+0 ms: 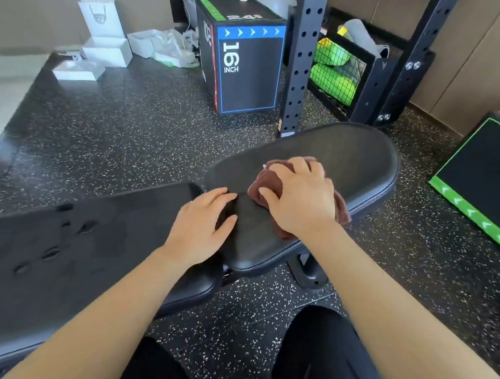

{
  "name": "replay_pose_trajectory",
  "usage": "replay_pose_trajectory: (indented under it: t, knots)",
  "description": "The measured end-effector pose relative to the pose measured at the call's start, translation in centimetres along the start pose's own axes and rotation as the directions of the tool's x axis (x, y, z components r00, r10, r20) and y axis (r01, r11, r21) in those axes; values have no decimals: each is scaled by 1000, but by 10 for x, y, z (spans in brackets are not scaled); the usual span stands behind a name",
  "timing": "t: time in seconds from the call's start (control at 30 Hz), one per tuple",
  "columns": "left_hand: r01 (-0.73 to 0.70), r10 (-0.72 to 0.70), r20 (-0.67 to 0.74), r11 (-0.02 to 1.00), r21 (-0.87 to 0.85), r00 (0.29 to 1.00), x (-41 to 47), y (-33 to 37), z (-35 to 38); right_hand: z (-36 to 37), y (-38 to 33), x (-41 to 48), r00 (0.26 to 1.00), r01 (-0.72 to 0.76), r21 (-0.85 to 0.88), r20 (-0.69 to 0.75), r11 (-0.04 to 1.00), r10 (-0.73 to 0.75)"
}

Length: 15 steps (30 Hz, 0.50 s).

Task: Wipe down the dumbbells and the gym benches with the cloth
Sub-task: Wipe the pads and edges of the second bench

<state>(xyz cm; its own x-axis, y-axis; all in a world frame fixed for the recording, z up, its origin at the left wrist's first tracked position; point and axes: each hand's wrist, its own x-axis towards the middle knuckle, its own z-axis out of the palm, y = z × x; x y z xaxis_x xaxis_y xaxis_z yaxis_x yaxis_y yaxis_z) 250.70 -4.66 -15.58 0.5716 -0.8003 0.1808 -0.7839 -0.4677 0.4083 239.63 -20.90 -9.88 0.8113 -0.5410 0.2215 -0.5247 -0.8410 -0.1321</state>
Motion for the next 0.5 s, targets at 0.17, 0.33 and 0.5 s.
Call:
replay_pose_trajectory:
  t: [0.17,0.33,0.5]
  knots:
    - [212,-212,-15,967,144,977,-17,-39,-4,6,-21,38,996,-53,36,78,998,50]
    - [258,-252,-60,958,124,966,-31,-54,12,9,-40,22,996,19,16,92,1000,-20]
    - [253,-244,-93,961,111,965,-28,-59,13,22,-49,-20,993,110,21,51,994,-111]
